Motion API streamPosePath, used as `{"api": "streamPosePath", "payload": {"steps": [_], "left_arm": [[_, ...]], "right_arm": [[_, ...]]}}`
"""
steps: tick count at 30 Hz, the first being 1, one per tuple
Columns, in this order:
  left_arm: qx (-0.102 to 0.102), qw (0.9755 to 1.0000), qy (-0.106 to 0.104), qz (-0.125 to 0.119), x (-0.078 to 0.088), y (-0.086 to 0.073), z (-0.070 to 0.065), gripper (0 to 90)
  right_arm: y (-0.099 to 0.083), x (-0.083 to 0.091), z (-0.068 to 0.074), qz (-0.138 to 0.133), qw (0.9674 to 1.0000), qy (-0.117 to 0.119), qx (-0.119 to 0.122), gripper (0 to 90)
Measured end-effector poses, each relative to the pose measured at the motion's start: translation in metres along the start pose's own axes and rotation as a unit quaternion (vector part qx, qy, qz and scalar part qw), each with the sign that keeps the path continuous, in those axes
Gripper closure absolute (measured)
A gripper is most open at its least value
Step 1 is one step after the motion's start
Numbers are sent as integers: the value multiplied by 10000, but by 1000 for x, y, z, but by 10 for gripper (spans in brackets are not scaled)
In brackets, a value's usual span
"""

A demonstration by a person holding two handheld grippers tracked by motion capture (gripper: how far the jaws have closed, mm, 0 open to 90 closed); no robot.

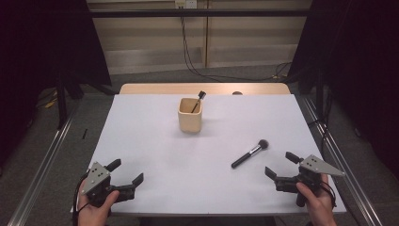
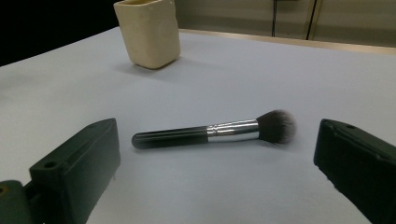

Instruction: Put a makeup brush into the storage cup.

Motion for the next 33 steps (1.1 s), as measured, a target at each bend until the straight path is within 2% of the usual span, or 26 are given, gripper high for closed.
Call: {"api": "streamPosePath", "payload": {"steps": [7,9,10,12,19,22,24,33], "left_arm": [[-44,10000,-12,13,-2,-1,1,47],[7,9999,-138,11,-2,0,-3,47],[-35,9999,-150,10,-1,0,-4,47],[-81,9999,-127,3,-1,0,-4,44],[-7,9999,-141,-12,-1,2,-5,41],[-70,9999,-148,47,-2,1,-5,41],[-58,9998,-157,59,-3,1,-5,41],[-89,9999,-114,-12,-2,2,-4,40]], "right_arm": [[2,2,1,-50,10000,19,10,0],[2,2,0,-45,10000,9,8,1],[2,2,0,-31,10000,4,-3,1],[3,2,-1,-50,10000,-15,-27,0],[5,1,-4,-66,10000,-11,16,1],[6,0,-5,-59,10000,7,30,0],[7,-1,-5,-27,9999,111,49,0],[19,-13,-10,-33,9999,108,101,0]]}}
Point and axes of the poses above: each handheld gripper's, and its own axes: x roughly backward along the jaws, y roughly out of its top, z roughly to its left, the point moved 8 cm from there along -x, roughly forward along the jaws, and after that the axes turned 6 degrees about y, right-handed, at the moved point
